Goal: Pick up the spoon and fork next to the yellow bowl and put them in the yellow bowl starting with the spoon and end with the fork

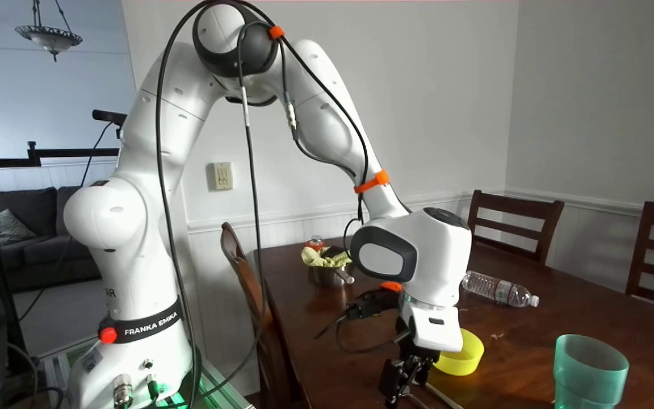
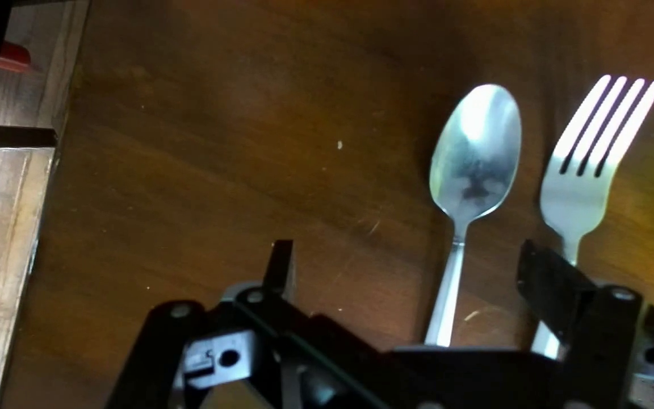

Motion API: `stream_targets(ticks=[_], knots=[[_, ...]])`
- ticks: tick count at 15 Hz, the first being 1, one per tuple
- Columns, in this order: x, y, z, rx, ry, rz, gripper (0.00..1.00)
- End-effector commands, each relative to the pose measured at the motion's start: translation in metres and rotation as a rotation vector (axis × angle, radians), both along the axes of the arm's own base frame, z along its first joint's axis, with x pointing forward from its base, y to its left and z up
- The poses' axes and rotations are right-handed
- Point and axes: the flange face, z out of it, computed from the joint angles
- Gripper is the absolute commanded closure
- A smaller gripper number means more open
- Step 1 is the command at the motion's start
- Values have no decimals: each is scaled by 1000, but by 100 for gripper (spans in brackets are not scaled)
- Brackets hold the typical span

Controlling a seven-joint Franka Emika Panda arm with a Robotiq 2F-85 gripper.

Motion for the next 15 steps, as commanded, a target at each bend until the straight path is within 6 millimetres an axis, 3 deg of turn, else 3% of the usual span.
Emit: stream_targets(ticks=[1,2,3,11,12,15], knots=[[3,-12,-8,6,-24,-3,7],[3,-13,-9,6,-24,-2,16],[3,-14,-11,13,-22,-4,34],[7,-18,-11,10,-20,-4,91],[7,-18,-10,9,-21,-4,97],[7,-20,-8,15,-27,-14,100]])
